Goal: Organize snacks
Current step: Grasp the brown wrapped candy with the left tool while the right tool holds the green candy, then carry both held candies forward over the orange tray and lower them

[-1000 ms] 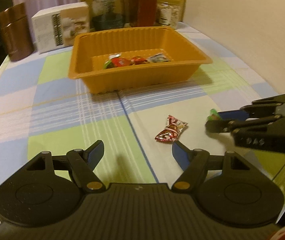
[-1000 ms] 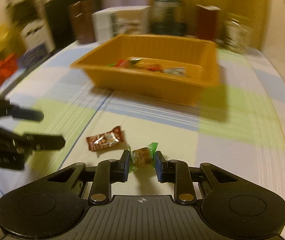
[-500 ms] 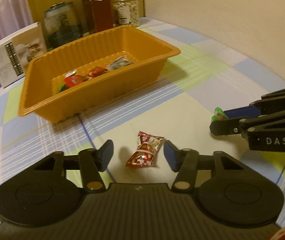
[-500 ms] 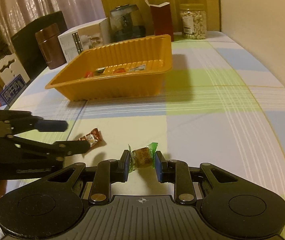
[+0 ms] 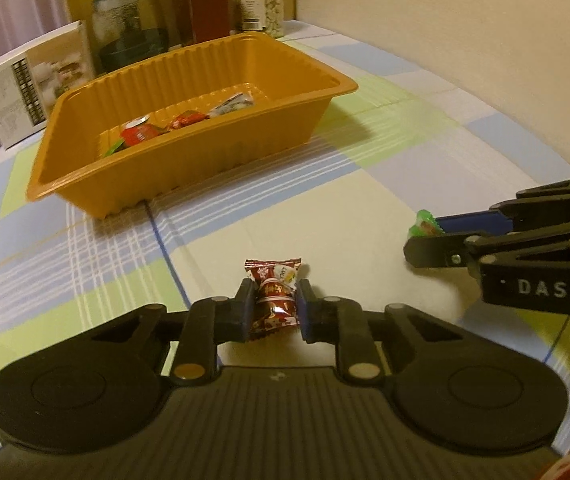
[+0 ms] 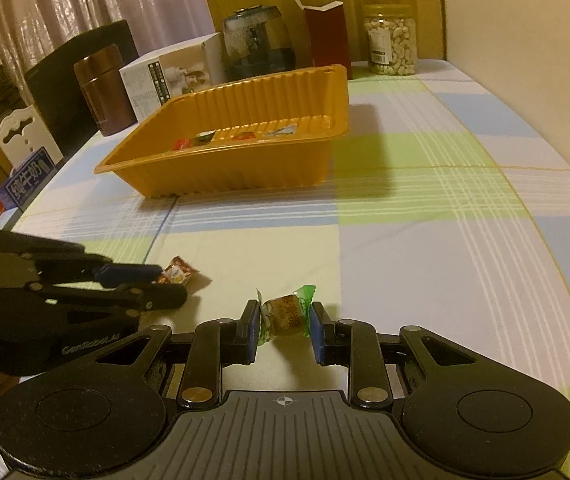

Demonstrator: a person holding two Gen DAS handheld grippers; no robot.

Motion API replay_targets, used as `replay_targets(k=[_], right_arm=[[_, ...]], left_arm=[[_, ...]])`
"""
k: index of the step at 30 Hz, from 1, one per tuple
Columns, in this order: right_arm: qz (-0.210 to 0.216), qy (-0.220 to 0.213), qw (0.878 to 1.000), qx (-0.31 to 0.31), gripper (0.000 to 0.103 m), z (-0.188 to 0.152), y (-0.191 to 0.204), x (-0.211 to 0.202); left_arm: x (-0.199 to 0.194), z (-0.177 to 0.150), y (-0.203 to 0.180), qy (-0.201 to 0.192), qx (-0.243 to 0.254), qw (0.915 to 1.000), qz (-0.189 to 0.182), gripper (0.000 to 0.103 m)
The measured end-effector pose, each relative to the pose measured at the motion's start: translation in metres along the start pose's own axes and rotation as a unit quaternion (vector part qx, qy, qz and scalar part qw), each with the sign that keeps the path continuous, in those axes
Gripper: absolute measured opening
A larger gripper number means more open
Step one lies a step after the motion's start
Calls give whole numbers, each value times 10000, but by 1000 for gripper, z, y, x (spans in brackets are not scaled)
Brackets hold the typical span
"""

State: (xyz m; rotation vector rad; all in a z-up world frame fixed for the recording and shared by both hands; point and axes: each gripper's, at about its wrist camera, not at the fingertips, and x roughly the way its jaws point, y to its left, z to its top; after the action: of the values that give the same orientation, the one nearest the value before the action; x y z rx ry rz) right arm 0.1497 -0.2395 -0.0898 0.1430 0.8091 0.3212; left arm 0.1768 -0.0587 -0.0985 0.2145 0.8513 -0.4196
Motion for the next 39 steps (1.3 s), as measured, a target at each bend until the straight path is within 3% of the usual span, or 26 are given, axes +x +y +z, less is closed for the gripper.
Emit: replay_targets(k=[8, 16, 33, 39], right_arm=[[84, 0, 10000, -21, 26, -3, 13, -12], [132, -85, 9999, -20, 26, 0, 29, -32], [114, -220, 9996, -134, 26, 20, 49, -53], [126, -318, 9993, -131, 26, 46, 45, -51]], left_arm=[[-36, -10, 5, 0, -664, 9977, 104, 19], [-68, -12, 10, -89, -1013, 9947, 178, 19], [-102, 2, 29, -369, -1238, 9914, 197, 19], [-101, 22, 45, -476, -1237, 9910, 208, 19]])
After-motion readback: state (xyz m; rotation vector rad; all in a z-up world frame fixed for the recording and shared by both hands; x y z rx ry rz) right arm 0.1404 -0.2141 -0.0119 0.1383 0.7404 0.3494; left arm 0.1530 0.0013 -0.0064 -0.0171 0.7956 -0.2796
